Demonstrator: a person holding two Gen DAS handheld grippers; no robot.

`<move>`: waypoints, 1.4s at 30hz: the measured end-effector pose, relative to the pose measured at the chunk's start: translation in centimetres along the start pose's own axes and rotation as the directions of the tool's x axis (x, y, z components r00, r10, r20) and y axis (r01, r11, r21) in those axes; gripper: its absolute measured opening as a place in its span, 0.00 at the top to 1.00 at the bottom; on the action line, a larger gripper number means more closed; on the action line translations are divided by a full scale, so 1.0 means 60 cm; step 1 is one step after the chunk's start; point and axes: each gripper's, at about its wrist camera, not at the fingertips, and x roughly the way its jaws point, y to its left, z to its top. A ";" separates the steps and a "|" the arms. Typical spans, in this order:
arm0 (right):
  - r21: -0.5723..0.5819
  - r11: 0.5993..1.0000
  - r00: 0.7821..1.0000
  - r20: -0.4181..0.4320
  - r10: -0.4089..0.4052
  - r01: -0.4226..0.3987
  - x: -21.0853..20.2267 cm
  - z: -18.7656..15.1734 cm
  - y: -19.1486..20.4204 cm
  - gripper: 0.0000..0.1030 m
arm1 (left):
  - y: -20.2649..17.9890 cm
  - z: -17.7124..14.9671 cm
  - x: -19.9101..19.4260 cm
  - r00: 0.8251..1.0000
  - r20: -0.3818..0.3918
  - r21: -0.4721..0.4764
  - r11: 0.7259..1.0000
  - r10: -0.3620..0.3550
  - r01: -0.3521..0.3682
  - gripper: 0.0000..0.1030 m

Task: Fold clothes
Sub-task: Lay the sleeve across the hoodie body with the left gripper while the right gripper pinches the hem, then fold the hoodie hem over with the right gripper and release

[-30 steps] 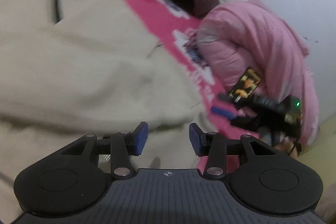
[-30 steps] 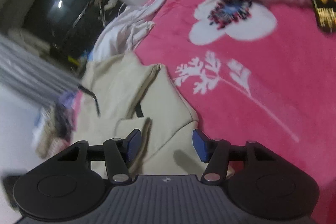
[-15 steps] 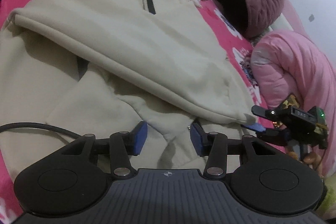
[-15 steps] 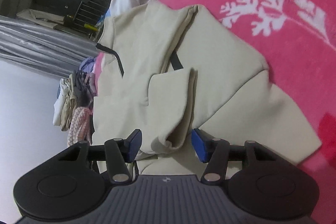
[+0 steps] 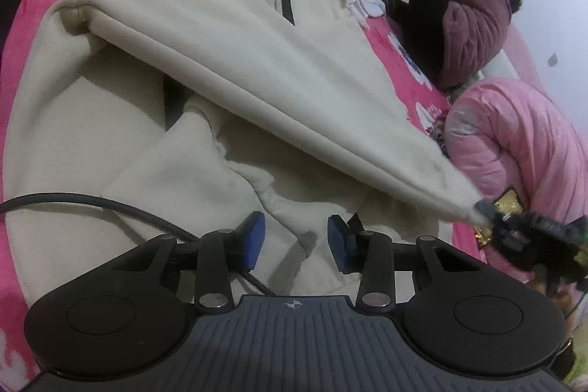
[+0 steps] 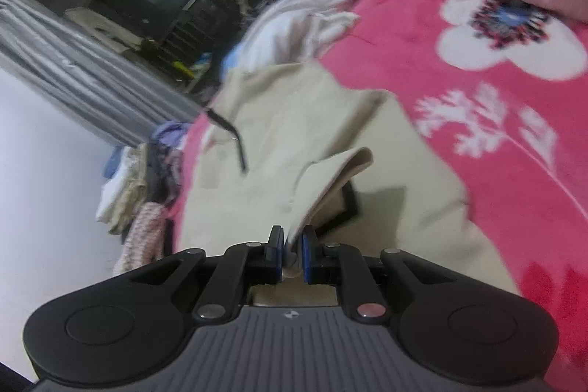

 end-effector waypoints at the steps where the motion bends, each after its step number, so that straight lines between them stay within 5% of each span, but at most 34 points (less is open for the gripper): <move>1: 0.006 1.000 1.000 -0.017 -0.022 0.022 0.010 -0.005 -0.008 0.89 | -0.002 0.001 -0.005 1.000 0.007 0.007 1.000 0.011 -0.011 0.62; 4: 0.028 0.998 0.997 -0.056 -0.054 0.055 0.032 -0.020 -0.025 0.89 | -0.013 0.014 -0.054 0.993 0.092 0.069 0.994 0.079 -0.086 0.61; 6: 0.026 0.999 0.998 -0.049 -0.042 0.044 0.024 -0.021 -0.025 0.89 | -0.019 0.028 -0.091 0.972 0.177 0.131 0.974 0.158 -0.182 0.60; 7: 0.019 0.999 0.999 -0.040 -0.037 0.038 0.019 -0.019 -0.022 0.89 | -0.021 0.036 -0.103 0.952 0.216 0.171 0.951 0.219 -0.258 0.59; 9: 0.003 0.999 0.999 -0.031 -0.033 0.033 0.013 -0.016 -0.017 0.89 | -0.023 0.052 -0.107 0.891 0.268 0.268 0.860 0.366 -0.434 0.59; 12: 0.000 0.999 0.998 -0.038 -0.041 0.041 0.018 -0.014 -0.016 0.89 | -0.013 0.066 -0.081 0.852 0.262 0.392 0.757 0.453 -0.523 0.57; 13: 0.005 0.999 0.998 -0.041 -0.045 0.046 0.021 -0.017 -0.017 0.89 | -0.009 0.071 -0.071 0.841 0.255 0.419 0.729 0.478 -0.541 0.57; 14: 0.014 0.999 0.998 -0.044 -0.046 0.046 0.023 -0.019 -0.019 0.89 | -0.003 0.075 -0.062 0.843 0.234 0.412 0.735 0.485 -0.538 0.58; 17: 0.023 0.998 0.998 -0.045 -0.052 0.053 0.024 -0.018 -0.020 0.88 | 0.010 0.082 -0.059 0.872 0.193 0.360 0.794 0.450 -0.490 0.58; 22: 0.013 0.998 0.997 -0.047 -0.054 0.055 0.027 -0.015 -0.016 0.88 | 0.005 0.077 -0.055 0.807 0.289 0.377 0.714 0.514 -0.590 0.58; 27: 0.003 0.999 0.998 -0.042 -0.048 0.048 0.024 -0.014 -0.012 0.88 | 0.004 0.079 -0.014 0.755 0.317 0.496 0.577 0.575 -0.648 0.58; 29: 0.003 0.999 0.998 -0.032 -0.054 0.054 0.020 -0.013 -0.011 0.88 | 0.011 0.085 -0.016 0.718 0.347 0.451 0.563 0.603 -0.692 0.66; 32: -0.002 0.998 0.998 -0.024 -0.066 0.066 0.014 -0.016 -0.007 0.89 | 0.018 0.084 -0.037 0.698 0.379 0.358 0.600 0.607 -0.716 0.66; 35: -0.045 0.993 0.992 -0.048 -0.114 0.112 0.025 -0.025 -0.003 0.89 | 0.019 0.063 -0.024 0.654 0.410 0.375 0.536 0.636 -0.756 0.66; 39: -0.195 0.943 0.956 -0.064 -0.288 0.271 0.050 -0.043 0.006 0.91 | 0.018 0.047 -0.011 0.622 0.430 0.409 0.474 0.654 -0.780 0.66; 42: -0.212 0.936 0.952 -0.062 -0.301 0.282 0.038 -0.041 0.006 0.84 | 0.008 0.041 -0.016 0.617 0.422 0.460 0.430 0.664 -0.777 0.64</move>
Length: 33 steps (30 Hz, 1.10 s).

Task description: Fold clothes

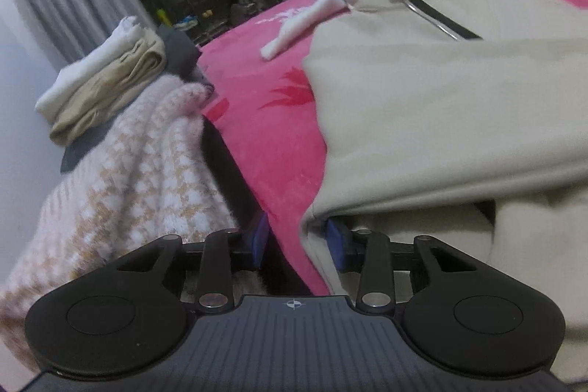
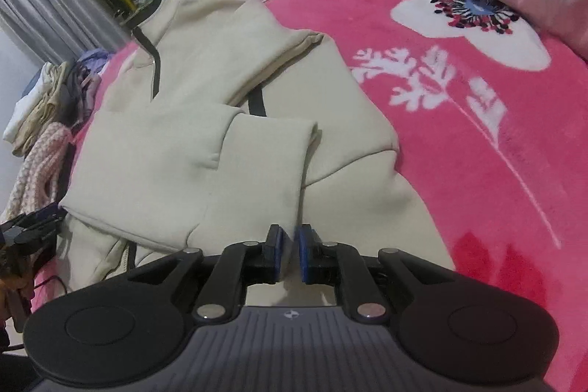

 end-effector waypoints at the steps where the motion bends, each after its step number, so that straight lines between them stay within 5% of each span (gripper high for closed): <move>1: -0.012 1.000 1.000 0.005 -0.014 0.014 -0.008 -0.001 0.000 0.84 | 0.004 0.000 -0.009 1.000 -0.002 0.009 1.000 -0.003 0.003 0.63; 7: -0.094 0.994 0.996 0.067 -0.055 0.061 -0.074 0.001 0.012 0.84 | 0.054 0.009 -0.087 0.997 0.013 -0.043 0.996 -0.077 0.078 0.62; 13: -0.248 0.969 0.986 0.156 0.058 -0.018 -0.076 0.042 0.092 0.84 | 0.033 0.065 -0.074 0.972 0.134 -0.159 0.964 -0.192 0.213 0.61; 17: -0.329 0.944 0.988 0.131 0.079 -0.032 -0.014 0.042 0.119 0.84 | -0.009 0.023 0.013 0.983 -0.006 -0.138 0.974 -0.184 0.182 0.60; 20: -0.299 0.954 1.000 0.025 0.013 -0.005 0.058 0.012 0.082 0.90 | -0.011 -0.011 0.022 0.981 0.055 -0.134 0.972 -0.188 0.194 0.59; 25: -0.243 0.970 0.998 0.038 0.039 -0.029 0.058 0.012 0.062 0.89 | 0.001 0.004 0.003 0.983 0.025 -0.139 0.973 -0.180 0.182 0.59; 28: -0.284 0.959 0.996 0.083 0.025 -0.001 0.028 0.018 0.083 0.84 | 0.014 0.019 -0.027 0.983 0.068 -0.163 0.970 -0.171 0.180 0.59; 33: -0.357 0.933 0.974 0.192 0.117 -0.042 -0.008 0.029 0.121 0.84 | 0.018 0.069 -0.038 0.967 0.190 -0.175 0.964 -0.168 0.202 0.58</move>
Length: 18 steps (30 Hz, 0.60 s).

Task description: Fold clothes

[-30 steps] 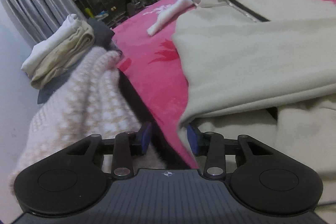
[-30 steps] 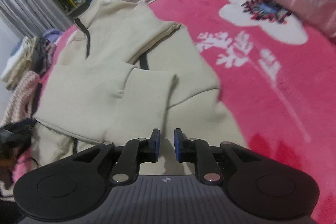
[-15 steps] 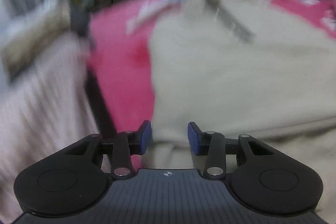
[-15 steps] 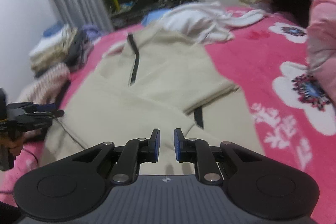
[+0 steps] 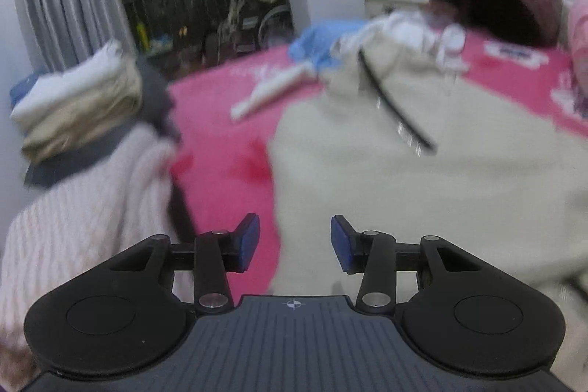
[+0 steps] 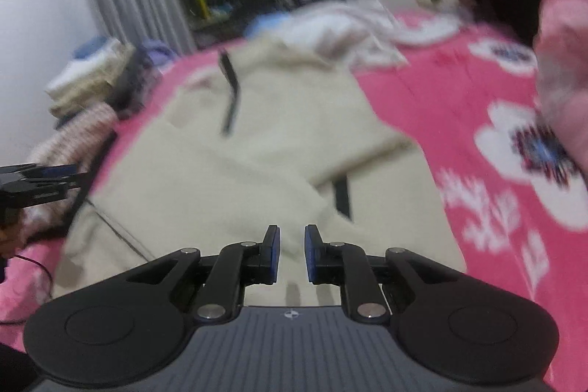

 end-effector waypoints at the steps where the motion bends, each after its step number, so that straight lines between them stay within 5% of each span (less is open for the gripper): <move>1: -0.014 1.000 1.000 0.005 0.006 -0.006 0.007 0.006 0.005 0.84 | -0.006 0.012 0.018 1.000 0.006 -0.001 1.000 -0.009 0.009 0.58; 6: -0.133 0.989 0.995 -0.064 -0.076 0.067 0.087 -0.018 0.017 0.84 | -0.030 0.057 0.169 0.999 -0.025 -0.009 0.999 0.034 -0.034 0.58; 10: -0.109 0.992 0.994 -0.083 -0.077 0.068 0.108 -0.041 0.001 0.83 | -0.001 0.074 0.266 0.987 -0.153 -0.182 0.980 0.051 -0.079 0.54; 18: -0.001 1.000 0.998 -0.069 0.002 -0.002 0.111 -0.043 -0.032 0.83 | -0.017 0.089 0.308 0.985 -0.145 -0.094 0.990 0.091 -0.105 0.49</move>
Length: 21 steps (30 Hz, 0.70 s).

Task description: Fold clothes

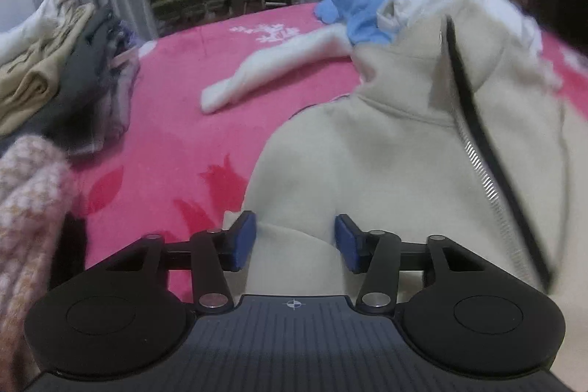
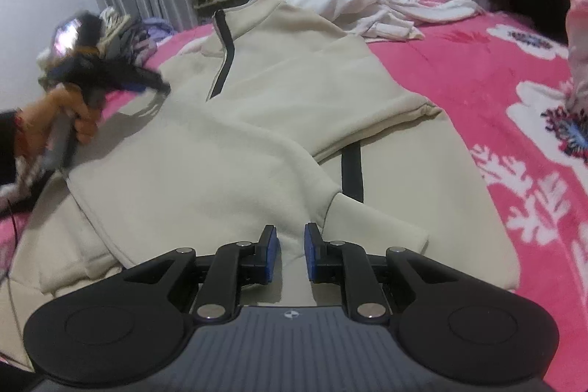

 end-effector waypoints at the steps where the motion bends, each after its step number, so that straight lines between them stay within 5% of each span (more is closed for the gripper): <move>1: 0.011 1.000 1.000 0.002 0.005 -0.005 -0.001 -0.001 -0.001 0.83 | -0.004 -0.002 -0.001 1.000 0.013 0.018 1.000 0.012 -0.012 0.49; 5: 0.023 1.000 1.000 0.014 0.007 -0.007 -0.005 -0.006 0.001 0.83 | 0.007 0.008 -0.062 0.999 0.047 0.005 1.000 -0.010 0.010 0.50; 9: 0.037 0.999 1.000 0.018 0.015 -0.016 -0.004 -0.005 -0.004 0.83 | 0.008 -0.018 -0.179 0.989 0.120 0.093 0.993 -0.088 0.077 0.50; 14: 0.075 0.996 0.999 0.023 0.038 -0.039 -0.005 -0.006 -0.014 0.83 | -0.033 -0.093 -0.276 0.978 -0.033 0.260 0.943 -0.208 0.209 0.50; 17: 0.070 0.997 0.999 0.027 0.029 -0.031 -0.006 -0.007 -0.010 0.83 | -0.070 -0.124 -0.289 0.975 -0.117 0.380 0.899 -0.187 0.218 0.50; 21: 0.050 0.999 1.000 0.027 0.012 -0.013 -0.007 -0.007 -0.003 0.83 | -0.087 -0.167 -0.267 0.978 -0.149 0.423 0.885 -0.144 0.195 0.50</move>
